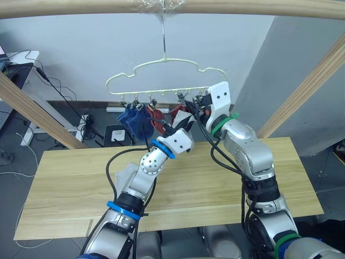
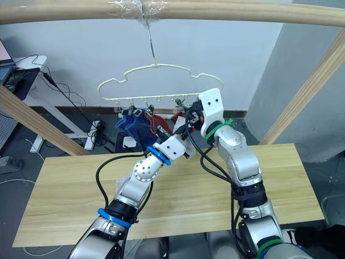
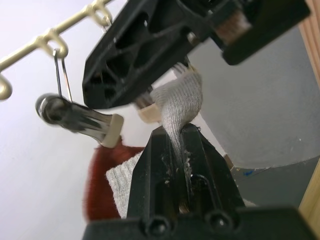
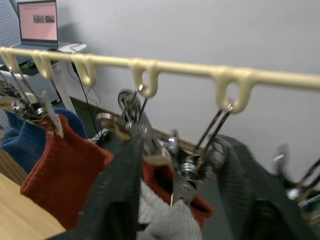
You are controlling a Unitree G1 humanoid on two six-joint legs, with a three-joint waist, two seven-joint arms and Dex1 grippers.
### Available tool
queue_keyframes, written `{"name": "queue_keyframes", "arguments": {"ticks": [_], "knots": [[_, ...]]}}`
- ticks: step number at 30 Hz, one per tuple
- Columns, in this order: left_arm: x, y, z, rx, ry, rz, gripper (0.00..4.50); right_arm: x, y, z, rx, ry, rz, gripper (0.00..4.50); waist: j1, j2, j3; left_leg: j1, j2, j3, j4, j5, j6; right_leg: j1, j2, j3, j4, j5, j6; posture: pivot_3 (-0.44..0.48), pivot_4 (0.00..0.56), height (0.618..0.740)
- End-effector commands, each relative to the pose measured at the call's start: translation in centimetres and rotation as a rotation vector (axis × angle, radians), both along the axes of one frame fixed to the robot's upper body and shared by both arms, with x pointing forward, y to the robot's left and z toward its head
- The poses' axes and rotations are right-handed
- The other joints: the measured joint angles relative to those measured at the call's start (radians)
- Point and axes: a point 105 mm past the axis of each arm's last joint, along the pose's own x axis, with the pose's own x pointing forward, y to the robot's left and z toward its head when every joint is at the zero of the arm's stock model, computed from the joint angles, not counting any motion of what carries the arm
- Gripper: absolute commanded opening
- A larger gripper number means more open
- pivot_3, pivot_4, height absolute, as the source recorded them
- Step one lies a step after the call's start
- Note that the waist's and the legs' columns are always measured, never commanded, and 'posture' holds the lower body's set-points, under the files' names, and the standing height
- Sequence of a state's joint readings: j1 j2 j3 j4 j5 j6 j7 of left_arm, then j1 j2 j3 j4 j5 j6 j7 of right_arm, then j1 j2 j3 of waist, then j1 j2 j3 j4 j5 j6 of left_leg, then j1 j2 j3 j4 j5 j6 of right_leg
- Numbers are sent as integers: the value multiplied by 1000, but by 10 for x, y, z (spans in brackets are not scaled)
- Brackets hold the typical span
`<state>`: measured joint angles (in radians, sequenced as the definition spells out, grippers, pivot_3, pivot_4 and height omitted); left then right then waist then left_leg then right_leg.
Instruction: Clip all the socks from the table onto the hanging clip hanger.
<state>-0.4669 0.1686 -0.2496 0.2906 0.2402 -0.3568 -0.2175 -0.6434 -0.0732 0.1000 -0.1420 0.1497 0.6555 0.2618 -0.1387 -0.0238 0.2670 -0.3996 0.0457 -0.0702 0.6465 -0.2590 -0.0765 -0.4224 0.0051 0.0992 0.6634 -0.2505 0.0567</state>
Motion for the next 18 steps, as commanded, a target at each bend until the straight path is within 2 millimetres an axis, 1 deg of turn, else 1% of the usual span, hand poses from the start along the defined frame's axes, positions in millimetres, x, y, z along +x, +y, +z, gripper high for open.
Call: {"name": "queue_keyframes", "arguments": {"ticks": [1, 4, 7, 11, 13, 16, 17, 18], "knots": [[-2, -7, 7, -23, -3, -34, 0, -15, 0, 22, 35, -67, 43, 2752, 0, 0, 0, 0, 0, 0, 0, 0, 0, 0, 0, 0, 0, 0, 0, -154, 248, 740], [-2, -10, 2, -32, 35, -56, 0, -24, -3, 24, 34, -71, 64, 2752, 0, 0, 0, 0, 0, 0, 0, 0, 0, 0, 0, 0, 0, 0, 0, -161, 249, 740], [-3, -11, -4, -45, 92, -84, 762, -34, -10, 27, 30, -73, 80, 2781, 0, 0, 0, 0, 0, 0, 0, 0, 0, 0, 0, 0, 0, 0, 0, -164, 249, 740], [-7, -10, -9, -45, 131, -113, 1933, -48, -21, 30, 24, -75, 94, 2781, 0, 0, 0, 0, 0, 0, 0, 0, 0, 0, 0, 0, 0, 0, 0, -172, 251, 740], [-11, -9, -11, -45, 183, -153, 2457, -59, -29, 29, 26, -78, 113, 2781, 0, 0, 0, 0, 0, 0, 0, 0, 0, 0, 0, 0, 0, 0, 0, -176, 252, 740], [-18, -9, -15, -12, 231, -206, 3342, -66, -35, 29, 21, -81, 120, 2781, -2, 0, 0, -1, 0, 0, -1, 0, 0, 0, 0, 0, -1, 0, 1, -176, 252, 740], [-21, -6, -11, -23, 233, -227, 3588, -66, -39, 28, 7, -91, 102, 2781, -2, 0, 0, 0, 0, 0, -1, 0, 0, 0, 0, 0, -1, 0, 1, -181, 254, 740], [-26, 0, -2, -45, 249, -261, 3588, -65, -47, 28, -20, -115, 57, 2781, -2, 0, 0, 0, 0, 0, 0, 0, 0, 0, 0, 0, -1, 0, 1, -181, 254, 740]]}}
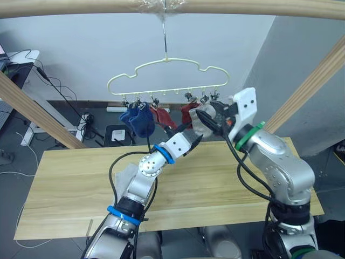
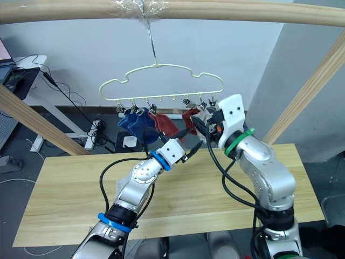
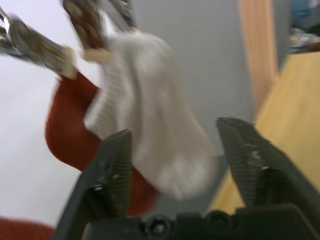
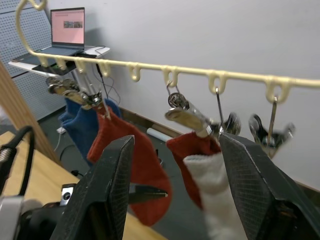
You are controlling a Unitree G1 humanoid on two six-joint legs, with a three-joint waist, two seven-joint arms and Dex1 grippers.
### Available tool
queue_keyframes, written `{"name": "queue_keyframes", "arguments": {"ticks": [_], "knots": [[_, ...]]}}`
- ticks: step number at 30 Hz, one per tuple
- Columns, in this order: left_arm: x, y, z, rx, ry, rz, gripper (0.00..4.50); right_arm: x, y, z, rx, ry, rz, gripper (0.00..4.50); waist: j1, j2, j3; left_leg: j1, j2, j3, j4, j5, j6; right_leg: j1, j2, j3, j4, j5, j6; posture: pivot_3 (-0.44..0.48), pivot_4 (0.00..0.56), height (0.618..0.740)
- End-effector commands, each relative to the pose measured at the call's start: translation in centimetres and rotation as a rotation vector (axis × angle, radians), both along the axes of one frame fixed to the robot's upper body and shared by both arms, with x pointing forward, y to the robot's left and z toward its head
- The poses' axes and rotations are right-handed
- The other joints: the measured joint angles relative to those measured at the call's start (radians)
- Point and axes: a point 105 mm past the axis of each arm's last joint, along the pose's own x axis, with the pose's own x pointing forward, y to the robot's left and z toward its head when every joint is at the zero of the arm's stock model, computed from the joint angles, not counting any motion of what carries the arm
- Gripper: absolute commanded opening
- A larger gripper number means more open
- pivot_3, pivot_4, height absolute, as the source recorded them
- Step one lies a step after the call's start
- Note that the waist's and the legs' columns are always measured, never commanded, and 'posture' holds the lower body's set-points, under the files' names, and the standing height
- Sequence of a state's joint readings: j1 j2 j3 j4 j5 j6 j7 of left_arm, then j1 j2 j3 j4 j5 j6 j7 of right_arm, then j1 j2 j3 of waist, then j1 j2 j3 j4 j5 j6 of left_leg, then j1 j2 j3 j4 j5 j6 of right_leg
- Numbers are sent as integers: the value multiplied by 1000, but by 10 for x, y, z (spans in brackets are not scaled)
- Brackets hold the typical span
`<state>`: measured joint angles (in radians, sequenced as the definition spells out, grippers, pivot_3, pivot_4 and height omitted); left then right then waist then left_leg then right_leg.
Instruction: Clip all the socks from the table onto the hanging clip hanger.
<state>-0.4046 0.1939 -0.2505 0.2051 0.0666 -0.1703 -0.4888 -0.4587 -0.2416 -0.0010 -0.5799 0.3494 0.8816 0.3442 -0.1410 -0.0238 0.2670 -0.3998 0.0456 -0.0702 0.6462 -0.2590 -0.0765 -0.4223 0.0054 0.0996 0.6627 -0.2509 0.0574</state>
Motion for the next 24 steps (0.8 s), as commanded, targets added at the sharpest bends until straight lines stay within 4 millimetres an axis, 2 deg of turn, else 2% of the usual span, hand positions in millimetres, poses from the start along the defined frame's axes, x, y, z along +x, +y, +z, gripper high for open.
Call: {"name": "queue_keyframes", "arguments": {"ticks": [1, 8, 12, 16, 20, 24], "knots": [[-17, 7, 34, -94, 1, -116, 3588, -5, -15, 15, -36, -115, -76, 2781, 0, 0, 0, 0, 0, 0, 0, 0, 0, 0, 0, 0, 0, -1, 1, -185, 255, 740], [-21, 33, 66, -105, 59, -159, 3588, 16, -24, 7, -45, -127, -203, 2781, 0, 0, 0, 1, 1, 0, 0, 0, 1, 0, 1, 0, 0, -3, 4, -158, 248, 740], [-25, 39, 80, -137, 93, -192, 3588, 25, -25, 5, -48, -131, -241, 2781, 2, 0, 0, 0, 1, 0, 0, 0, 1, 0, 1, 0, 0, -2, 3, -148, 245, 740], [-29, 42, 85, -135, 112, -204, 3588, 32, -24, 6, -29, -129, -258, 2781, 2, 0, 0, 0, 1, 0, 0, 0, 1, 0, 1, 0, -1, 0, 0, -142, 243, 740], [-28, 45, 84, -120, 111, -186, 3633, 35, -23, 4, -16, -117, -271, 1880, 2, 0, 0, 0, 1, 0, 0, 0, 1, 0, 1, 0, -1, 0, 0, -139, 241, 740], [-27, 44, 84, -114, 108, -180, 3633, 38, -21, 2, -17, -109, -283, 1880, 2, 0, 0, 0, 1, 0, 0, 0, 1, 0, 1, 0, -1, 0, 0, -139, 241, 740]]}}
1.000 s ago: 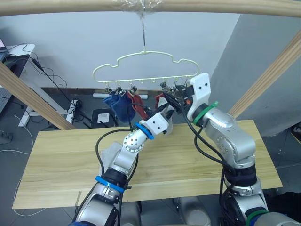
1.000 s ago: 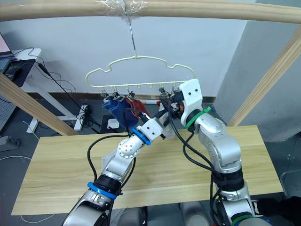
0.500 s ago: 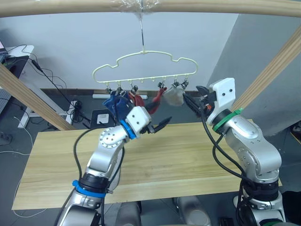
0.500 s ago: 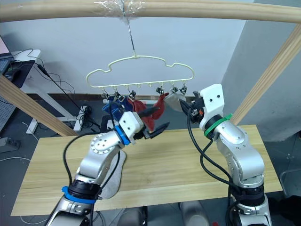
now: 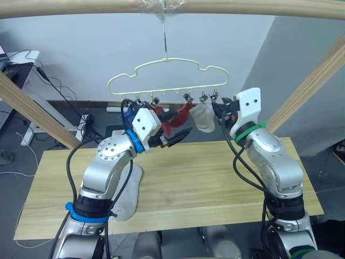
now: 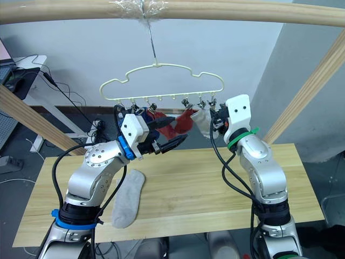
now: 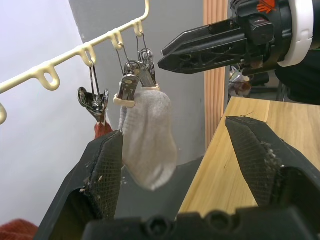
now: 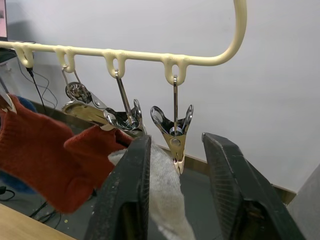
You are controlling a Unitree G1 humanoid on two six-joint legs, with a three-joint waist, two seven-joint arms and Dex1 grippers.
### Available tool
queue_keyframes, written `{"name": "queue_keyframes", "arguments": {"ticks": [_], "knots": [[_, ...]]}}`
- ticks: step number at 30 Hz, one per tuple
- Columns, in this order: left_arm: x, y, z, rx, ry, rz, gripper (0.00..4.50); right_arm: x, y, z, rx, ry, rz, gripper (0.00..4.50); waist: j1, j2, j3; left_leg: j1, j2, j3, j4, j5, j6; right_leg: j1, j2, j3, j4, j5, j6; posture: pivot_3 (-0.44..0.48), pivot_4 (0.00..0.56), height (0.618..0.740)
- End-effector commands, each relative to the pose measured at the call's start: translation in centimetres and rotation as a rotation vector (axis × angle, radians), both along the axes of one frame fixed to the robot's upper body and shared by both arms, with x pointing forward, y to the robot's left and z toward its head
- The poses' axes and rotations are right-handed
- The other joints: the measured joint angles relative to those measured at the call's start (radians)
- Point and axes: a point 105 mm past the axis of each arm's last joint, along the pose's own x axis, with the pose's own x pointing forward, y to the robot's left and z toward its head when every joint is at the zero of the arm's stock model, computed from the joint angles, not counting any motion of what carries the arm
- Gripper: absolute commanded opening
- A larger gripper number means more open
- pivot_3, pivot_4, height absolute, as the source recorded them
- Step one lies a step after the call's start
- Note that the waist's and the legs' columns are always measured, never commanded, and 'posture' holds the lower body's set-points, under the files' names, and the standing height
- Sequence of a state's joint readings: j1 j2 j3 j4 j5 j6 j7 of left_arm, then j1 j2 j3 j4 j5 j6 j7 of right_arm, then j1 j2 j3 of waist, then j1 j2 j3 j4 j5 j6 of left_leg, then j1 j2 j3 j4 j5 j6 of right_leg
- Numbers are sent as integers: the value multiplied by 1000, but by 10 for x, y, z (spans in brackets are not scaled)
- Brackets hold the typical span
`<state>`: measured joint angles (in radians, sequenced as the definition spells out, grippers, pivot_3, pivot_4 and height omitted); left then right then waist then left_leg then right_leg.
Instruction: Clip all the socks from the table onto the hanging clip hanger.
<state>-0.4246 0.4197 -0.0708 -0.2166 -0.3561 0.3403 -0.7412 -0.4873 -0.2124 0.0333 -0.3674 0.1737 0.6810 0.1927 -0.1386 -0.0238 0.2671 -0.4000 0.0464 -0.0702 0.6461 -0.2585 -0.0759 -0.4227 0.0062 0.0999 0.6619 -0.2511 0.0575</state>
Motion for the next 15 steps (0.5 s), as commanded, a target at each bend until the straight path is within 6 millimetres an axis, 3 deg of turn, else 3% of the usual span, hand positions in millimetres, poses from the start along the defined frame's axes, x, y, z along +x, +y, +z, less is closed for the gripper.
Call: {"name": "queue_keyframes", "arguments": {"ticks": [1, 15], "knots": [[-3, 0, 13, -6, -56, -6, 3633, 0, 2, 13, 5, -57, -14, 1880, 0, 0, 0, 0, 0, 0, 0, 0, 0, 0, 0, 0, 0, 0, 0, -139, 241, 740], [0, -2, 7, 27, -69, -2, 3633, 11, 12, 4, 10, -17, -33, 1880, 0, 0, 0, 0, 0, 0, 0, 0, 0, 0, 0, 0, 0, 0, 0, -140, 237, 740]]}}
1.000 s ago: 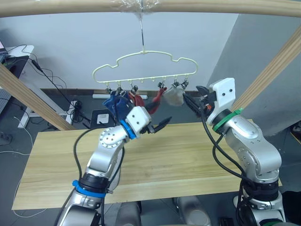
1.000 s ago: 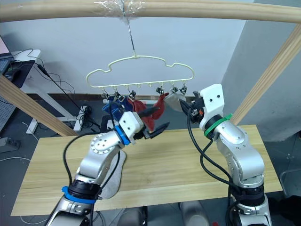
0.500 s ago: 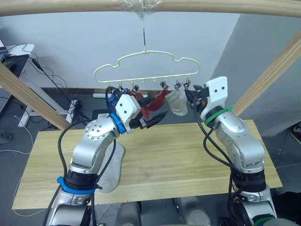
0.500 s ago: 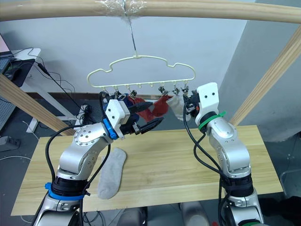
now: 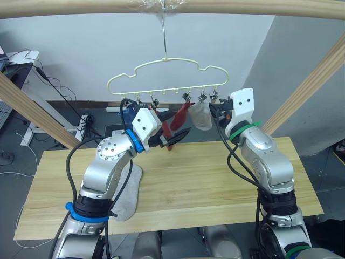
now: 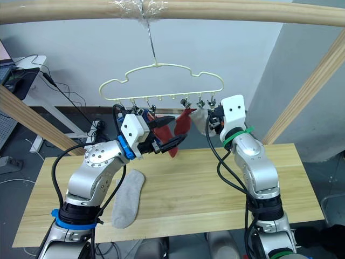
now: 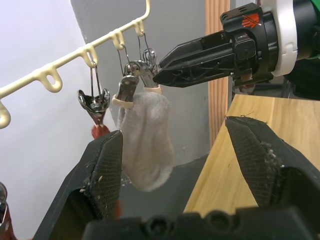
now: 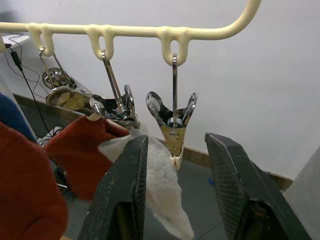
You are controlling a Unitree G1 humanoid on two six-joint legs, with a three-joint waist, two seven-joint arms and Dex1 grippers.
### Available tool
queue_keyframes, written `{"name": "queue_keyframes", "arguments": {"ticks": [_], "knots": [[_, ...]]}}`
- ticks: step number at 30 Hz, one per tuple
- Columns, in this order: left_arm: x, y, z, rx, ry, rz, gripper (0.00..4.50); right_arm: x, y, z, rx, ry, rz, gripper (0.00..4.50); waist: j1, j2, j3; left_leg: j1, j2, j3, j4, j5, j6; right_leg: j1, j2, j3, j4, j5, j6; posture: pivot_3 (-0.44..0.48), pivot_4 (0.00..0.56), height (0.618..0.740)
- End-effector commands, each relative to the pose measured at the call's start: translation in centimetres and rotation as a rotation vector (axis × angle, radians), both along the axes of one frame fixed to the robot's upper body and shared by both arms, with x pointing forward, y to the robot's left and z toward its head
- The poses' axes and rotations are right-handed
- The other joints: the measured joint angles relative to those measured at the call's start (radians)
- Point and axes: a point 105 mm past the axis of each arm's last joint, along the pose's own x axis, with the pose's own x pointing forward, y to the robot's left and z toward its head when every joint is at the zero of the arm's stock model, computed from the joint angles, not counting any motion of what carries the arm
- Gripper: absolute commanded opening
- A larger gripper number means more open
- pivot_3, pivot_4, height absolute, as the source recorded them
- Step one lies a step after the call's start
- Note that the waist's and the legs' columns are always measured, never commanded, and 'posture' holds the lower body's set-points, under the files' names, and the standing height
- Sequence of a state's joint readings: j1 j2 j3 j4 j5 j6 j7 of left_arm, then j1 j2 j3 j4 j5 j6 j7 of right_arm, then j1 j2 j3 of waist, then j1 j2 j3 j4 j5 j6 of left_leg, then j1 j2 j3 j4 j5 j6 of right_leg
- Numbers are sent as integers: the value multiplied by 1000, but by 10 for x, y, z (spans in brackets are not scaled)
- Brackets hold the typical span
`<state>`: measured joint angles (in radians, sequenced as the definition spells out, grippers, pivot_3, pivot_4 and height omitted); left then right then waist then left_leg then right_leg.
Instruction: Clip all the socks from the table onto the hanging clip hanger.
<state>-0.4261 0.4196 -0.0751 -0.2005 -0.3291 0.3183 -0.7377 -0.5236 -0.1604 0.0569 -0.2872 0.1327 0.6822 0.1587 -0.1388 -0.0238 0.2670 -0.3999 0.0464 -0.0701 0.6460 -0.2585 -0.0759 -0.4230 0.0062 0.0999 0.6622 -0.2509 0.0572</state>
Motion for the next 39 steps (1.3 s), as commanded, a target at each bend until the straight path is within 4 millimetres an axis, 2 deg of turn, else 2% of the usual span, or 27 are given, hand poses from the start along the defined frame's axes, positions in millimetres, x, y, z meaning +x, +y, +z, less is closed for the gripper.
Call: {"name": "queue_keyframes", "arguments": {"ticks": [1, 16, 39], "knots": [[-3, -3, 9, 11, -56, -20, 3633, 0, 2, 13, 5, -60, -12, 1880, 0, 0, 0, 0, 0, 0, 0, 0, 0, 0, 0, 0, 0, 0, 0, -140, 237, 740], [-2, -4, 8, 25, -67, -11, 3633, 13, -1, 22, 70, -100, -73, 1880, 0, 0, 0, 0, 0, 0, 0, 0, 0, 0, 0, 0, 0, 0, 0, -137, 235, 740], [-3, -9, 5, 27, -62, -21, 3633, 16, 13, 27, 114, -97, -39, 1880, 0, 0, 0, 0, 0, 0, 0, 0, 0, 0, 0, 0, 1, 0, 0, -141, 233, 740]]}}
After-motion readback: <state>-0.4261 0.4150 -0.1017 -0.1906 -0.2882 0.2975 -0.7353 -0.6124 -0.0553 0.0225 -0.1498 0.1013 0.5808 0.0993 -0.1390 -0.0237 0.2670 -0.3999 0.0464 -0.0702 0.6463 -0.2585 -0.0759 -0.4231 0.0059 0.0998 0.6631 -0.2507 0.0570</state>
